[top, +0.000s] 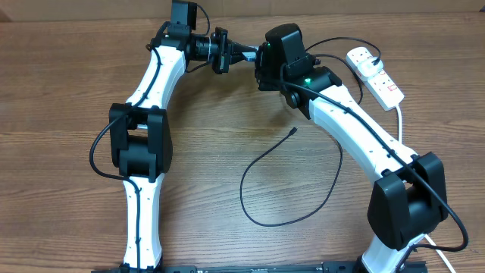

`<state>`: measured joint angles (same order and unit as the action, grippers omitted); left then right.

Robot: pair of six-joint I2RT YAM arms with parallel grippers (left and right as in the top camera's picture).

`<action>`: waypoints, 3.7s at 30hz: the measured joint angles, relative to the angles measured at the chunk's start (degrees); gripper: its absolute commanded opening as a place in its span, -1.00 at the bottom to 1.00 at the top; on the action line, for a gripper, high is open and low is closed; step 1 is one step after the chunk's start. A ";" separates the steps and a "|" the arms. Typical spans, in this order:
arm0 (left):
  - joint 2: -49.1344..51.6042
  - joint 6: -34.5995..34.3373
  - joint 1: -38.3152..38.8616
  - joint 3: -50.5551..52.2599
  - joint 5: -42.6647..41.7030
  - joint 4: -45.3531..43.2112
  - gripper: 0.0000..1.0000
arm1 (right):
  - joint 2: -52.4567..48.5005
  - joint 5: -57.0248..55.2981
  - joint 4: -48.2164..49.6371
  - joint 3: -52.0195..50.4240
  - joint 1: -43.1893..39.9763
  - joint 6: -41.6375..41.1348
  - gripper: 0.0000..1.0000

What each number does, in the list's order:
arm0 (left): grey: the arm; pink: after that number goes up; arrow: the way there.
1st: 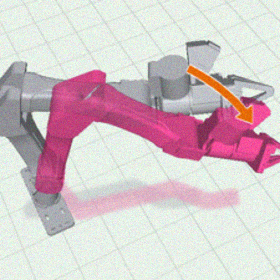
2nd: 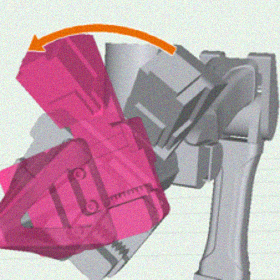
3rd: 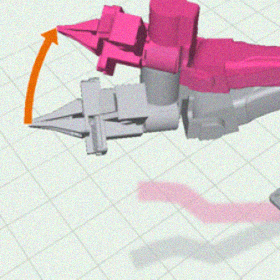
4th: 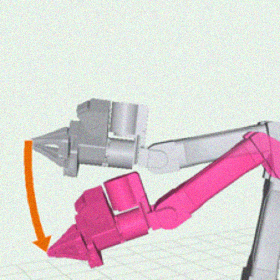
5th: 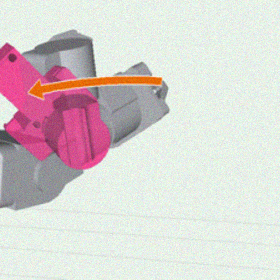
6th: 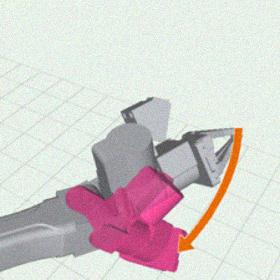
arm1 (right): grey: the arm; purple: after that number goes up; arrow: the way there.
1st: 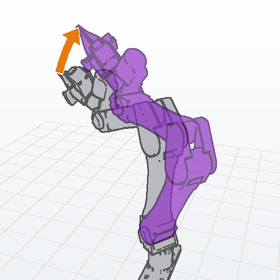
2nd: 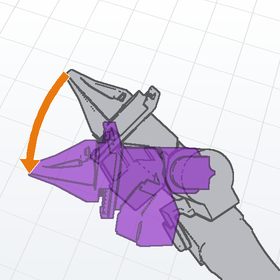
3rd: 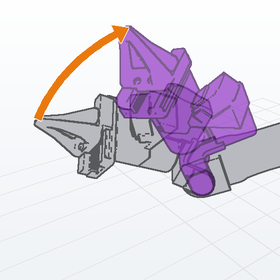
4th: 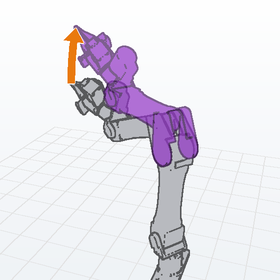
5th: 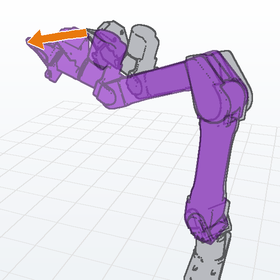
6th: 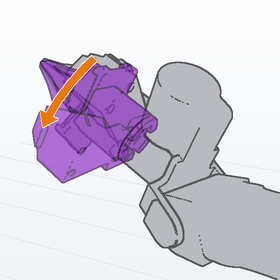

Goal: Plug charger to phone and switch on socket

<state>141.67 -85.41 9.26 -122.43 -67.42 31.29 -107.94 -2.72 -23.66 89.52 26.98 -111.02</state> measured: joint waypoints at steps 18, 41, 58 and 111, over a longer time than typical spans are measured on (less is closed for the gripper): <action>0.00 5.84 -1.51 -0.63 1.92 -0.68 -0.92 | 1.55 5.99 7.82 -0.50 -1.14 36.94 0.99; -2.25 55.36 -0.79 -13.20 19.08 19.87 -0.92 | 11.02 14.05 -29.40 1.86 -17.40 82.79 0.74; -7.52 71.58 8.28 -29.88 61.90 38.97 -0.91 | 4.15 16.04 -39.82 11.98 -15.65 92.26 0.78; -7.52 71.95 8.24 -29.88 64.30 39.50 -0.91 | -10.12 -1.68 -30.49 -8.37 -3.02 63.43 -0.21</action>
<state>134.15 -13.45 17.50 -152.31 -3.11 70.78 -118.06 -4.40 -54.15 81.14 23.97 -47.59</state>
